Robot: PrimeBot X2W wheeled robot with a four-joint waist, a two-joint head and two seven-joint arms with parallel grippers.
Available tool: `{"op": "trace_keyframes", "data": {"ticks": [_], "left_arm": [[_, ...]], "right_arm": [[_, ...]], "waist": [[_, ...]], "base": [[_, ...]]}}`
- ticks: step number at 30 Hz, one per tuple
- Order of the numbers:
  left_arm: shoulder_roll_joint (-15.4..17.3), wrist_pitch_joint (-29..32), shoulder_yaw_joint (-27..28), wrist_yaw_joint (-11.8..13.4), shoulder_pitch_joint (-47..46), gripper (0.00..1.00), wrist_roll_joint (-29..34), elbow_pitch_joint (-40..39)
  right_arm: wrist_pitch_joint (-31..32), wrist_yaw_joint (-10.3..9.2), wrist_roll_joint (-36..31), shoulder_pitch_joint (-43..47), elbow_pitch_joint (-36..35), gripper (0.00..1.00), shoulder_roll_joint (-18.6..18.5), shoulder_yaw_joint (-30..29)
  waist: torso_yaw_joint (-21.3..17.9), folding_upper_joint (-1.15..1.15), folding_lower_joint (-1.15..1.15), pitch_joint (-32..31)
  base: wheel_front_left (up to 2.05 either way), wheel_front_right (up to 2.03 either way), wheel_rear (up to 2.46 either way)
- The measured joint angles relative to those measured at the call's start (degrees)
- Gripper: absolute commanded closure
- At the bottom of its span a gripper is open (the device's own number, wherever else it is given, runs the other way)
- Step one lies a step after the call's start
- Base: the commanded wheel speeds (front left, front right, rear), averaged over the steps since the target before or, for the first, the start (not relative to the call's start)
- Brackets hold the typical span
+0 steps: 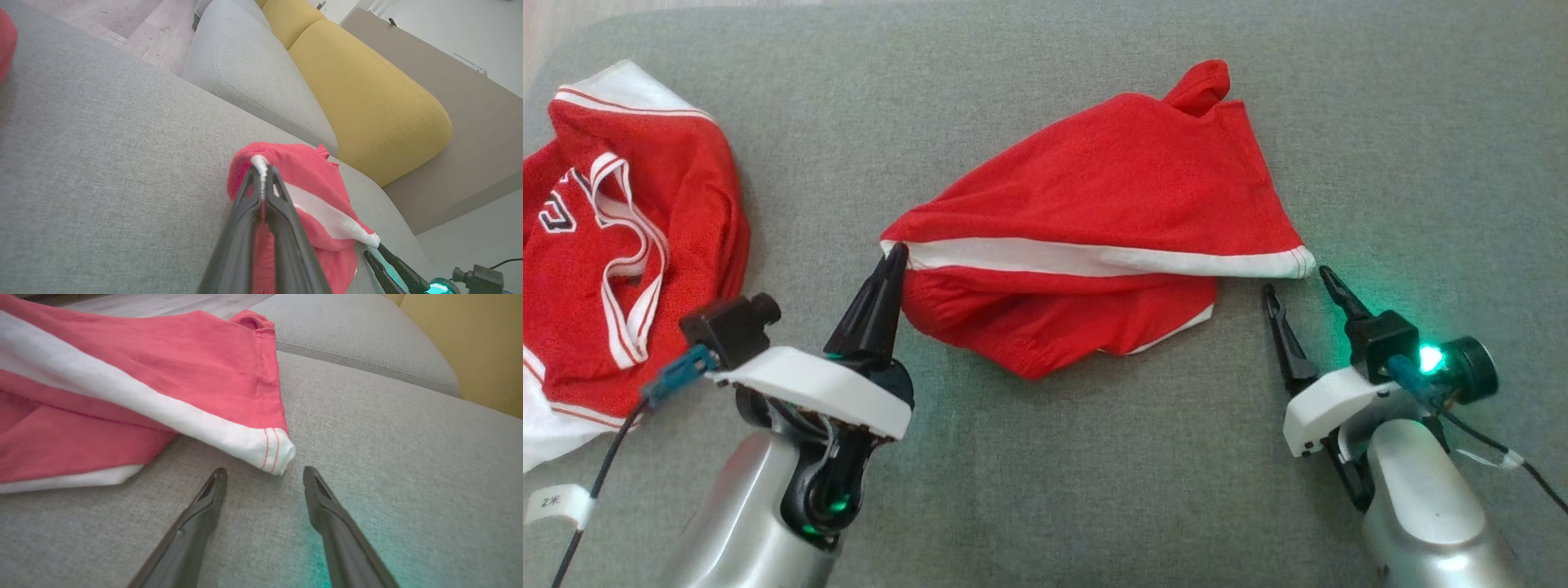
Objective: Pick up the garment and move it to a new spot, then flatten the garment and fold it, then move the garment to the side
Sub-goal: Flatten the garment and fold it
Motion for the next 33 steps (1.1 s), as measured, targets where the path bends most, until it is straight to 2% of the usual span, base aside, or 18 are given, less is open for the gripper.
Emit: {"op": "trace_keyframes", "data": {"ticks": [2,3,4,6,7,8,9,12,19,23,26,29,33], "left_arm": [[0.0,0.0,-0.1,0.0,-0.2,1.0,0.0,0.0],[0.0,0.0,-0.1,0.0,-0.2,1.0,0.0,0.0],[0.0,0.0,-0.2,0.0,-0.1,1.0,0.0,0.1],[0.0,0.0,-0.4,0.0,-0.1,1.0,0.0,0.2],[0.0,0.0,-0.4,0.0,-0.1,1.0,0.0,0.2],[0.0,0.0,-0.5,0.0,-0.1,1.0,0.0,0.2],[0.0,0.0,-0.5,0.0,-0.1,1.0,0.0,0.2],[0.1,0.0,-0.5,0.0,-0.1,1.0,0.0,0.3],[0.4,-0.5,-0.5,0.0,-0.1,1.0,0.0,0.3],[1.7,-2.0,-0.6,-0.1,-0.1,1.0,0.5,-0.6],[3.8,-3.5,-1.1,-0.5,-0.6,1.0,3.1,-2.7],[7.3,-4.9,-2.4,-0.5,-2.9,1.0,8.4,-4.6],[10.1,-5.1,-3.6,-0.6,-6.7,1.0,12.5,-7.6]], "right_arm": [[0.0,0.0,0.0,-0.1,0.0,0.19,0.0,0.3],[0.0,0.0,0.0,-0.2,0.0,0.31,0.0,0.3],[0.0,0.0,0.0,-0.3,0.0,0.37,0.0,0.3],[0.0,0.0,0.0,-0.4,0.0,0.44,0.0,0.3],[0.0,0.0,0.0,-0.5,0.0,0.45,0.0,0.3],[0.0,0.0,0.0,-0.8,0.0,0.55,-0.1,0.3],[0.0,0.0,0.0,-0.8,0.0,0.61,-0.1,0.3],[0.0,0.0,0.0,-1.3,-0.1,1.0,-0.1,0.0],[0.0,0.0,0.0,-1.3,-1.9,1.0,-0.2,-1.2],[0.0,0.0,0.7,-1.2,-6.0,1.0,-0.1,-2.1],[0.0,0.0,1.6,-1.1,-10.2,1.0,-0.2,-2.9],[0.0,0.0,2.1,-1.1,-15.2,1.0,-1.0,-3.2],[0.0,0.0,2.2,-1.2,-20.5,1.0,-4.0,-3.5]], "waist": [[0.1,0.0,0.0,0.0],[0.1,0.0,0.0,0.0],[0.1,0.0,0.0,0.0],[0.2,0.0,0.0,-0.1],[0.3,0.0,0.0,-0.1],[0.3,0.0,0.0,-0.1],[0.3,0.0,0.0,-0.1],[0.4,0.0,0.0,-0.2],[0.0,0.0,0.0,-0.7],[-1.0,0.0,-0.01,-2.0],[-1.9,0.0,0.0,-3.4],[-3.0,0.0,-0.01,-5.2],[-4.3,0.0,-0.01,-7.8]], "base": [[0.0,0.0,0.0],[0.0,0.0,0.0],[0.0,0.0,0.0],[0.0,0.0,0.0],[0.0,0.0,0.0],[0.0,0.0,0.0],[0.0,0.0,0.0],[0.0,0.0,0.0],[0.0,0.0,0.0],[0.0,0.0,0.0],[0.0,0.0,0.0],[0.0,0.0,0.0],[0.0,0.0,0.0]]}}
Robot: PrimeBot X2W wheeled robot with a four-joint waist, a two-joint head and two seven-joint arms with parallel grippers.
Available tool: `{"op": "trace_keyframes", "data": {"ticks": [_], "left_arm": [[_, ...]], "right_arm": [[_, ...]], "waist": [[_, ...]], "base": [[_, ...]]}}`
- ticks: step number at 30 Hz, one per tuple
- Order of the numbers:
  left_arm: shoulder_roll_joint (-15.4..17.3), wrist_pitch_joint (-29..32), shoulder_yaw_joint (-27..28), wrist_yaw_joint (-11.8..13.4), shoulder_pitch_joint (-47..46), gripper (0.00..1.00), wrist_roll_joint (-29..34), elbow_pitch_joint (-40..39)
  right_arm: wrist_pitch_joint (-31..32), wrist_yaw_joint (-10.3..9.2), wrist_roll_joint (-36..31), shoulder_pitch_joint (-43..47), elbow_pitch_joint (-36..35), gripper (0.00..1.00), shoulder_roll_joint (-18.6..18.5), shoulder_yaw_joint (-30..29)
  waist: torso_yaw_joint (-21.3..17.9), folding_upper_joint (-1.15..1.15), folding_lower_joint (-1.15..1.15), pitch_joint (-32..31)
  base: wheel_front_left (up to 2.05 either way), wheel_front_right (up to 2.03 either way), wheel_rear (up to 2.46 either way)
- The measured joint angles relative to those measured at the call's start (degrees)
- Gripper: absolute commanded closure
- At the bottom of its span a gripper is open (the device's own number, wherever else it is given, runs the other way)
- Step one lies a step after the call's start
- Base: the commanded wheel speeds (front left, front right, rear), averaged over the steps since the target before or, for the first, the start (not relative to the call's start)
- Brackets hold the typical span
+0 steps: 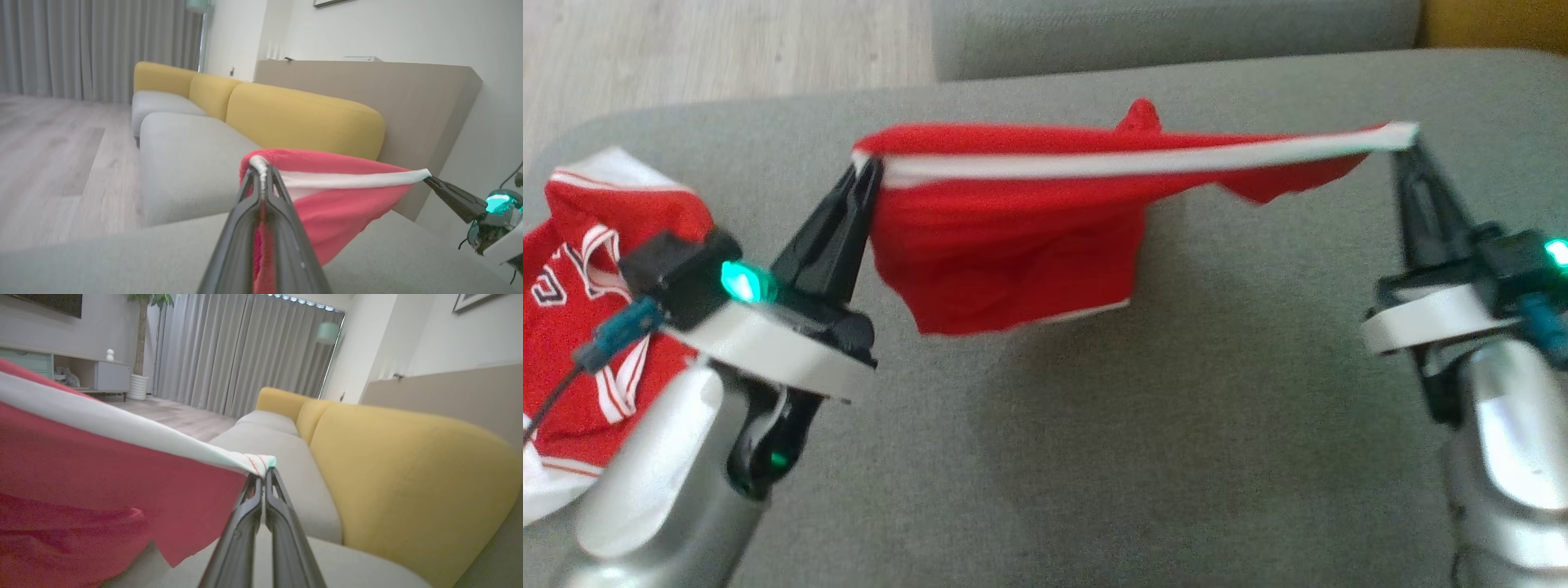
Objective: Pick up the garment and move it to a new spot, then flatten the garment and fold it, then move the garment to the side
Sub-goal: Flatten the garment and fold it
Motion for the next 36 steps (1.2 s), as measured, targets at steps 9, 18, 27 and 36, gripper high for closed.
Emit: {"op": "trace_keyframes", "data": {"ticks": [9,18,27,36], "left_arm": [[3.4,2.6,-3.3,-0.4,-14.0,1.0,4.3,-4.6],[2.6,-0.4,-10.2,-0.4,-34.4,1.0,7.7,4.6],[-3.5,-12.4,-10.4,-0.4,-50.6,1.0,14.9,21.3],[-5.3,-14.2,-14.9,-0.4,-41.2,1.0,18.0,21.6]], "right_arm": [[-0.1,0.0,0.1,-9.3,-6.6,1.0,-6.2,-2.6],[-0.1,0.0,0.5,-26.0,1.7,1.0,-10.8,-1.8],[-0.1,0.0,-0.2,-38.2,2.4,1.0,-12.3,-3.2],[-0.2,0.0,-0.6,-25.6,-3.5,1.0,-10.2,-5.4]], "waist": [[-2.6,0.0,0.0,-2.5],[-3.8,0.0,0.02,4.7],[-5.3,0.0,0.03,13.0],[-6.8,0.0,0.01,16.8]], "base": [[0.0,0.0,0.0],[0.0,0.0,0.0],[0.0,0.0,0.0],[0.0,0.0,0.0]]}}
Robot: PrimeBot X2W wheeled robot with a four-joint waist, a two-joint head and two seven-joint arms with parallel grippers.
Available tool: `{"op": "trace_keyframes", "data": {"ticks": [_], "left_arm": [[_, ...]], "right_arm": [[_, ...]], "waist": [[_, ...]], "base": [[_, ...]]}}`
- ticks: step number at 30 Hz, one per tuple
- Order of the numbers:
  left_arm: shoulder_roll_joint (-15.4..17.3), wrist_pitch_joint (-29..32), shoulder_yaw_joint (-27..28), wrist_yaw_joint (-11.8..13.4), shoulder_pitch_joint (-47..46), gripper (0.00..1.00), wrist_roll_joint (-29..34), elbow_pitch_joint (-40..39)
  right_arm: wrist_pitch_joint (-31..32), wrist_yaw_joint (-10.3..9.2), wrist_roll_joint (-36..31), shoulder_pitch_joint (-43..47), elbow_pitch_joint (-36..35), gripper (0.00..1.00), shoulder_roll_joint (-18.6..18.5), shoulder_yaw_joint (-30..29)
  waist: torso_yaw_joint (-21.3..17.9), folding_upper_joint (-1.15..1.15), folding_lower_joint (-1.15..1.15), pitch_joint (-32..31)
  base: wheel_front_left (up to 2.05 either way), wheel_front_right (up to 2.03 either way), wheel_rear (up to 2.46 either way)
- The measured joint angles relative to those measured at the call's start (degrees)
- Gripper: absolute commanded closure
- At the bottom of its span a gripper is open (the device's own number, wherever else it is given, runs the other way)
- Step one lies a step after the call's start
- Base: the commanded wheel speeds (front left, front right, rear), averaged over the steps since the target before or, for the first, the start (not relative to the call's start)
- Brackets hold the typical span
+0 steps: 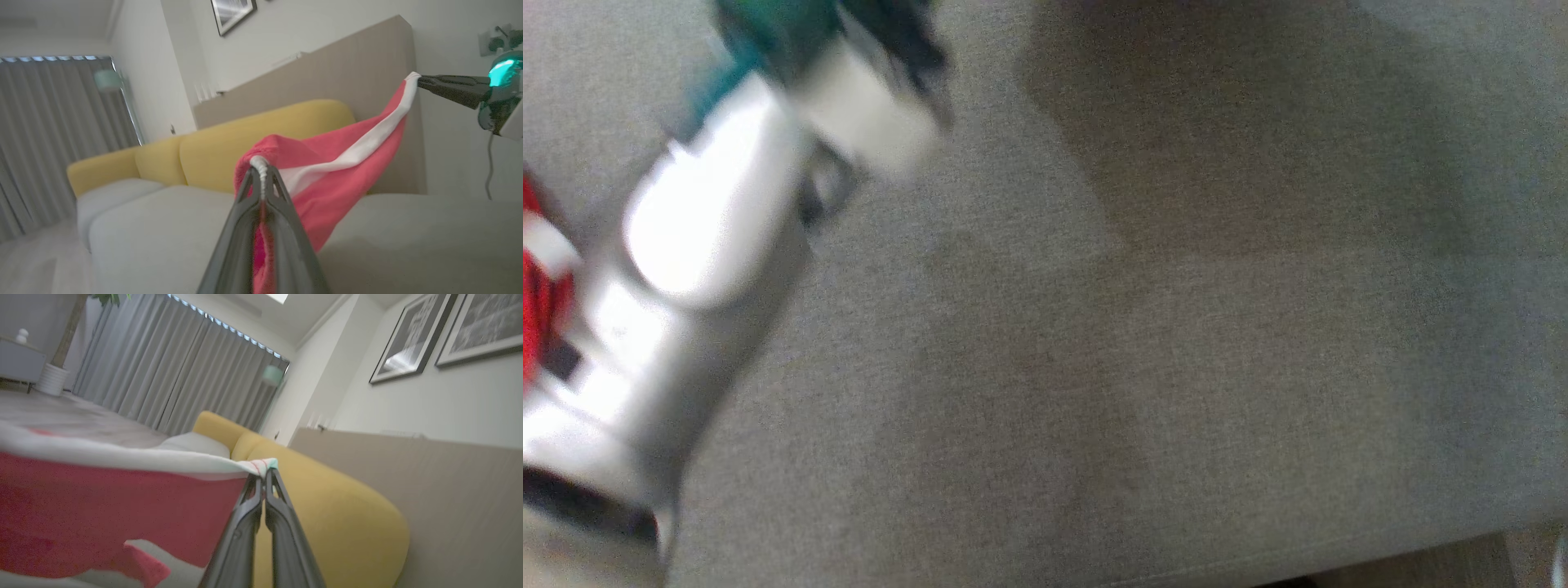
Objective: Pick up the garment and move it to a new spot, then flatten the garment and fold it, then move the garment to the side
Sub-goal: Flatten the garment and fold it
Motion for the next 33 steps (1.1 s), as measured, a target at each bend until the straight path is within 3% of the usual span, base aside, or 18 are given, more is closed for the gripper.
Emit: {"op": "trace_keyframes", "data": {"ticks": [10,15,20,27,29,33], "left_arm": [[-0.2,0.0,-9.2,0.0,30.6,1.0,1.8,-3.6],[-0.2,0.0,-12.5,0.0,38.7,1.0,1.7,-3.4],[0.4,0.0,-17.5,0.0,41.1,1.0,-0.2,-3.4],[0.5,0.0,-17.6,0.0,41.1,1.0,-5.4,-8.7],[0.2,0.0,-17.7,0.0,40.7,1.0,-7.6,-9.5],[-1.5,0.1,-18.0,0.0,35.2,1.0,-12.5,-10.0]], "right_arm": [[0.0,0.0,0.2,27.8,-5.6,1.0,3.4,-5.6],[0.0,0.0,-0.3,40.3,-9.9,1.0,4.9,-8.7],[1.0,0.01,0.3,50.4,-15.5,1.0,5.4,-13.7],[5.4,0.01,1.2,52.6,-23.3,1.0,5.0,-16.3],[6.6,0.01,1.7,51.3,-23.2,1.0,4.4,-16.2],[9.6,0.01,3.4,41.8,-17.6,1.0,-0.2,-14.0]], "waist": [[-0.4,0.0,-0.02,-1.6],[-1.2,0.0,-0.02,-3.8],[-1.2,0.0,-0.03,-5.2],[-0.2,0.0,-0.01,-5.9],[0.4,0.0,-0.01,-5.9],[2.8,0.0,0.0,-4.8]], "base": [[0.0,0.0,0.0],[0.0,0.0,0.0],[0.0,0.0,0.0],[0.0,0.0,0.0],[0.0,0.0,0.0],[0.0,0.0,0.0]]}}
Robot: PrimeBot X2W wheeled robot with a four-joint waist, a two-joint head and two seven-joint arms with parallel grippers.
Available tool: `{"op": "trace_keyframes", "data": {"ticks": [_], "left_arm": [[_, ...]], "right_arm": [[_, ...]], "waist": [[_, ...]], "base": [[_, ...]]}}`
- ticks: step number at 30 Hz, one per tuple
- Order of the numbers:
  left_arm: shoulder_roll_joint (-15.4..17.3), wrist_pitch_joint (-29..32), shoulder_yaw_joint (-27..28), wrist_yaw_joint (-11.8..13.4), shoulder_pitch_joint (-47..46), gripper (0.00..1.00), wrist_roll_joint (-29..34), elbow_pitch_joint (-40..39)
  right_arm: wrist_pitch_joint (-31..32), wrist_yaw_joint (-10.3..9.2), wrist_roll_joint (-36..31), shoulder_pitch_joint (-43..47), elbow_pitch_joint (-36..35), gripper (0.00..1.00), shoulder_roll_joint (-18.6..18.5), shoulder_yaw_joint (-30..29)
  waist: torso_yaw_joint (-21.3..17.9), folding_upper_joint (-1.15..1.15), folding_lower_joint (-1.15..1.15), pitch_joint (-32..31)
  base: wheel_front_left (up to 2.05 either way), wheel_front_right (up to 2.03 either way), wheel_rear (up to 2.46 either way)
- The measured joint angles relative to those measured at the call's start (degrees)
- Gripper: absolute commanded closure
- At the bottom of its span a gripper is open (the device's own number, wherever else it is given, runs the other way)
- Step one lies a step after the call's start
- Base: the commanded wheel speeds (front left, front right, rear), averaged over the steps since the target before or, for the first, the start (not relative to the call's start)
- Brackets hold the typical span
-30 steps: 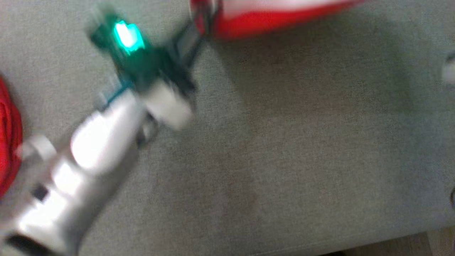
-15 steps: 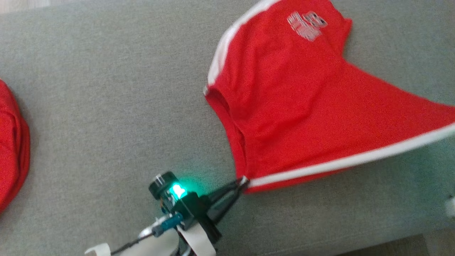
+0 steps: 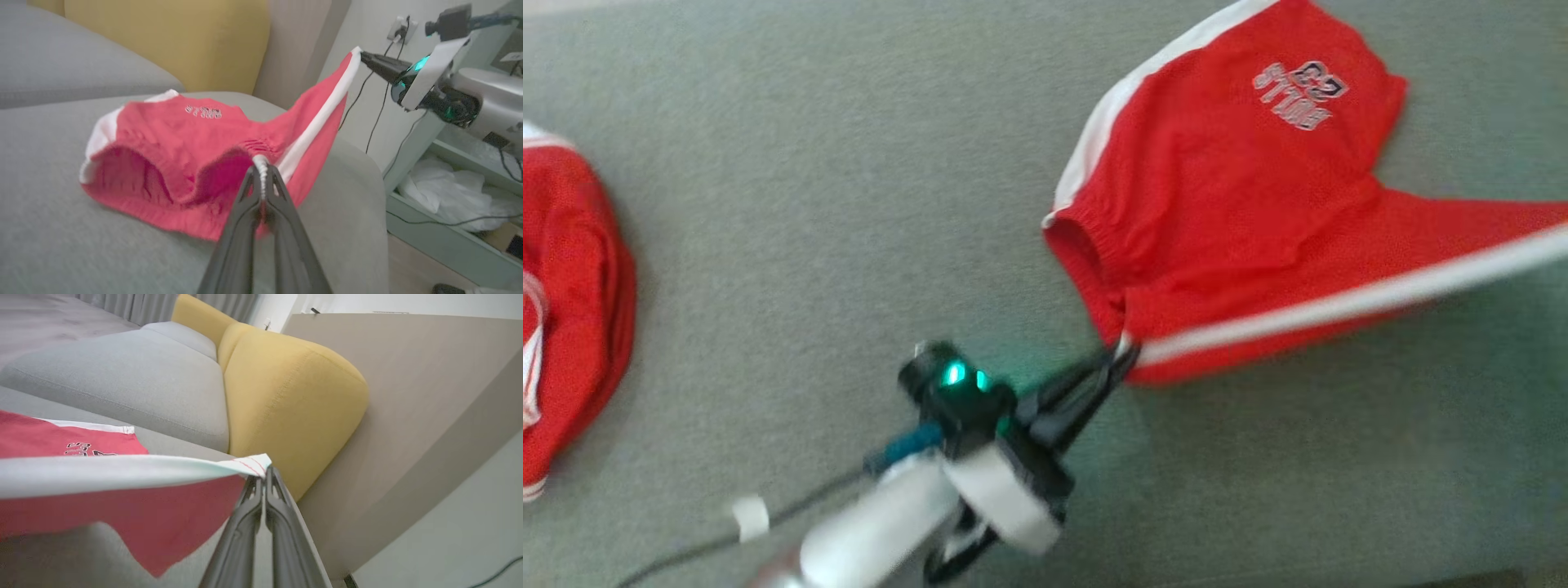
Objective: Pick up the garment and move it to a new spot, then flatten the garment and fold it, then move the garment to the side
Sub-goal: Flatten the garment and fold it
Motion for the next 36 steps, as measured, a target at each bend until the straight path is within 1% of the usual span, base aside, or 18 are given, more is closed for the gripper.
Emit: {"op": "trace_keyframes", "data": {"ticks": [4,5,10,13,16,20,25,27,33,34,35,36], "left_arm": [[-1.7,0.0,0.0,0.0,-5.9,1.0,-4.9,0.8],[-1.7,0.0,0.0,0.0,-5.9,1.0,-4.9,0.8],[-3.3,0.0,-0.5,0.0,-9.8,1.0,-10.0,3.6],[-4.3,0.0,-1.0,0.0,-12.2,1.0,-11.6,5.2],[-5.3,0.0,-1.2,0.0,-14.5,1.0,-12.8,6.7],[-6.4,0.0,-1.1,0.0,-16.5,1.0,-13.2,8.3],[-7.9,0.0,-0.9,0.0,-18.2,1.0,-15.3,10.4],[-8.5,0.0,-0.7,0.0,-18.9,1.0,-16.1,11.6],[-10.1,0.0,1.8,0.0,-20.5,1.0,-16.1,14.3],[-10.4,0.0,2.1,0.0,-20.5,1.0,-16.1,14.5],[-10.7,0.0,2.5,0.0,-20.5,0.97,-16.0,14.8],[-11.0,0.0,3.0,0.0,-20.5,0.55,-16.0,15.1]], "right_arm": [[3.3,0.0,0.4,-7.7,6.1,1.0,-4.8,4.0],[3.3,0.0,0.4,-7.7,6.1,1.0,-4.8,4.0],[6.4,0.0,1.9,-15.9,14.1,1.0,-10.1,12.1],[7.6,0.0,2.4,-21.6,18.9,1.0,-12.9,16.8],[7.6,0.0,3.0,-27.4,22.9,1.0,-14.5,20.8],[7.9,0.0,3.3,-34.2,27.7,1.0,-15.9,25.6],[8.4,0.0,3.3,-40.8,32.9,1.0,-17.0,31.3],[8.6,0.0,3.4,-43.0,35.0,1.0,-17.0,33.1],[7.7,0.0,3.8,-48.1,40.5,1.0,-17.0,37.1],[7.2,0.0,3.8,-48.7,41.3,0.94,-17.0,37.5],[6.7,0.0,3.9,-49.3,42.1,0.53,-17.0,37.9],[6.2,0.0,4.2,-49.7,42.8,0.0,-17.0,38.2]], "waist": [[2.5,0.0,0.01,1.3],[2.5,0.0,0.01,1.3],[5.3,0.0,0.01,3.4],[6.7,0.0,0.01,4.7],[7.8,0.0,0.01,5.8],[8.8,0.0,0.01,7.3],[9.7,0.0,0.0,9.1],[10.1,0.0,0.01,9.8],[11.2,0.0,0.0,11.4],[11.4,0.0,0.0,11.6],[11.5,0.0,0.01,11.7],[11.6,0.0,0.0,11.8]], "base": [[0.0,0.0,0.0],[0.0,0.0,0.0],[0.0,0.0,0.0],[0.0,0.0,0.0],[0.0,0.0,0.0],[0.0,0.0,0.0],[0.0,0.0,0.0],[0.0,0.0,0.0],[0.0,0.0,0.0],[0.0,0.0,0.0],[0.0,0.0,0.0],[0.0,0.0,0.0]]}}
